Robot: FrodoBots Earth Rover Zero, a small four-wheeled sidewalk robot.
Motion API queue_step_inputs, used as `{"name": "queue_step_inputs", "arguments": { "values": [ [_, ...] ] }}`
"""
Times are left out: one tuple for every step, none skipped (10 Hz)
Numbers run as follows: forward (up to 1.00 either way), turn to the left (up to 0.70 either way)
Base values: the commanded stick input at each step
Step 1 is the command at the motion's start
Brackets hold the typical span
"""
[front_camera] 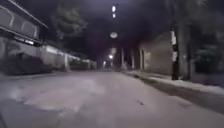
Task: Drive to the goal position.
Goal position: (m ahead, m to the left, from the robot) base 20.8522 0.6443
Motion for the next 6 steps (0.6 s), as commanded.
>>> {"name": "queue_step_inputs", "arguments": {
  "values": [
    [0.7,0.0],
    [0.7,0.0],
    [0.7,0.0],
    [0.7,0.0],
    [0.7,0.0],
    [0.7,0.0]
  ]
}}
